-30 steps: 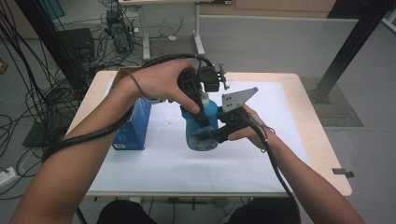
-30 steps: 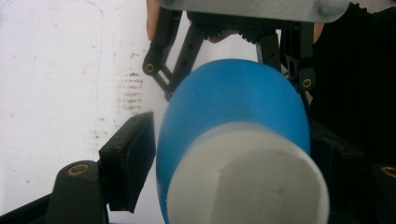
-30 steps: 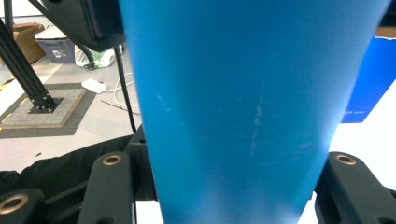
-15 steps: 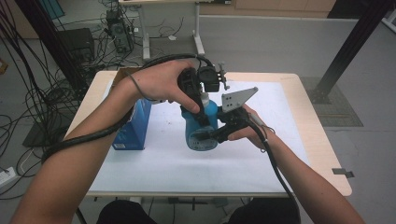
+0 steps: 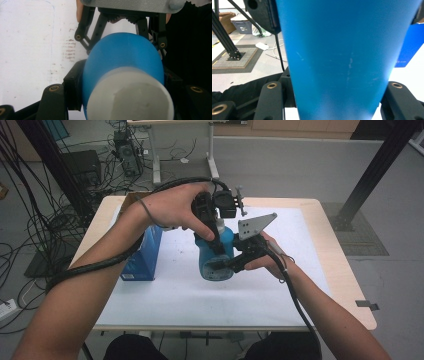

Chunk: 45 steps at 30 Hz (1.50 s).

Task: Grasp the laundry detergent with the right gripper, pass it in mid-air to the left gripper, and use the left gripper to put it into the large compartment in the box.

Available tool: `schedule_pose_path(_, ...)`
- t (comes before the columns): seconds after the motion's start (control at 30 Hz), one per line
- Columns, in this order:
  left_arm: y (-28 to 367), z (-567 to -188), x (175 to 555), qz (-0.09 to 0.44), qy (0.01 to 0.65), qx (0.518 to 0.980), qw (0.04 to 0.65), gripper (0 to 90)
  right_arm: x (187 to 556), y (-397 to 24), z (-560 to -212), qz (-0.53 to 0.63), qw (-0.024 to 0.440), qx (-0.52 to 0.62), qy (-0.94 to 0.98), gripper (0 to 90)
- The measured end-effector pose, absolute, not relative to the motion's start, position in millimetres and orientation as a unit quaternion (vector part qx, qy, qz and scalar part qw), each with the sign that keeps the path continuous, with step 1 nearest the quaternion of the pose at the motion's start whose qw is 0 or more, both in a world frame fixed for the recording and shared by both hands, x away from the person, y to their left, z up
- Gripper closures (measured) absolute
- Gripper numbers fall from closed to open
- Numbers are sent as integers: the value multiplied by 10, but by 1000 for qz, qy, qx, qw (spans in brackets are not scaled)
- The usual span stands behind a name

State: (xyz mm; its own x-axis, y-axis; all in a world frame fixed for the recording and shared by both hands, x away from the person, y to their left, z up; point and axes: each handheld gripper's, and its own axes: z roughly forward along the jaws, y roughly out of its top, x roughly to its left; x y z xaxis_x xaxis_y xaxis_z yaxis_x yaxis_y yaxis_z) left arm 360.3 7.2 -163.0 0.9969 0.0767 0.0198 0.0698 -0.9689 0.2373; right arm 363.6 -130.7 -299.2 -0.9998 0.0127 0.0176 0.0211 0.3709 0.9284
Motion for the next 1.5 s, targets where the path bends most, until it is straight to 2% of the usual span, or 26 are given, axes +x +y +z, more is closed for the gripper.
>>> schedule_pose_path(1.5, 52, -1625, 3574, 16, 35, 993, 115, 370, 3613, -1310, -2996, -564, 4, -11, -825, 438)
